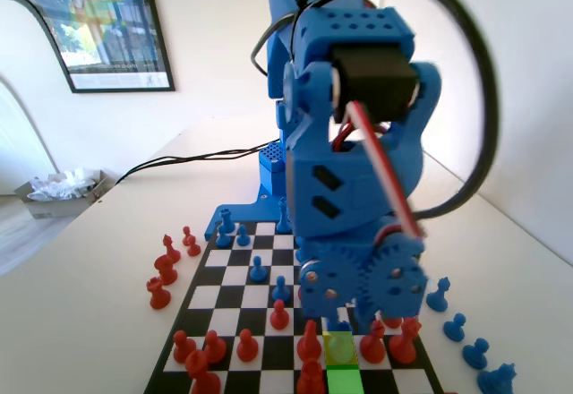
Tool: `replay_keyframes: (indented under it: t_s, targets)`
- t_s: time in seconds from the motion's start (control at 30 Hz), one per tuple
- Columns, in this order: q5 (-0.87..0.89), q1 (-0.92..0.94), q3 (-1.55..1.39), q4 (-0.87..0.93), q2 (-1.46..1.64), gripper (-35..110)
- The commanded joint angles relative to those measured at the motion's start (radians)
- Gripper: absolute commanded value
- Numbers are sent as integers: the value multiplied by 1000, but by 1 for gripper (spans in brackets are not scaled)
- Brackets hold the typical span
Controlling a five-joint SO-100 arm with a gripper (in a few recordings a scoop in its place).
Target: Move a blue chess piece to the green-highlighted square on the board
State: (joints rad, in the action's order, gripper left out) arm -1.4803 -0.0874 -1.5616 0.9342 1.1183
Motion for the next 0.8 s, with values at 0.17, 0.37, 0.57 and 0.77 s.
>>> replay_keyframes:
  t_s: [0.17,0.37,0.57,0.77]
  targets:
    - [-11,-14,-6,-15,44,9]
    - [-5,-20,-14,-29,44,9]
    - [0,-26,-3,-32,43,10]
    - [3,-29,2,-35,40,10]
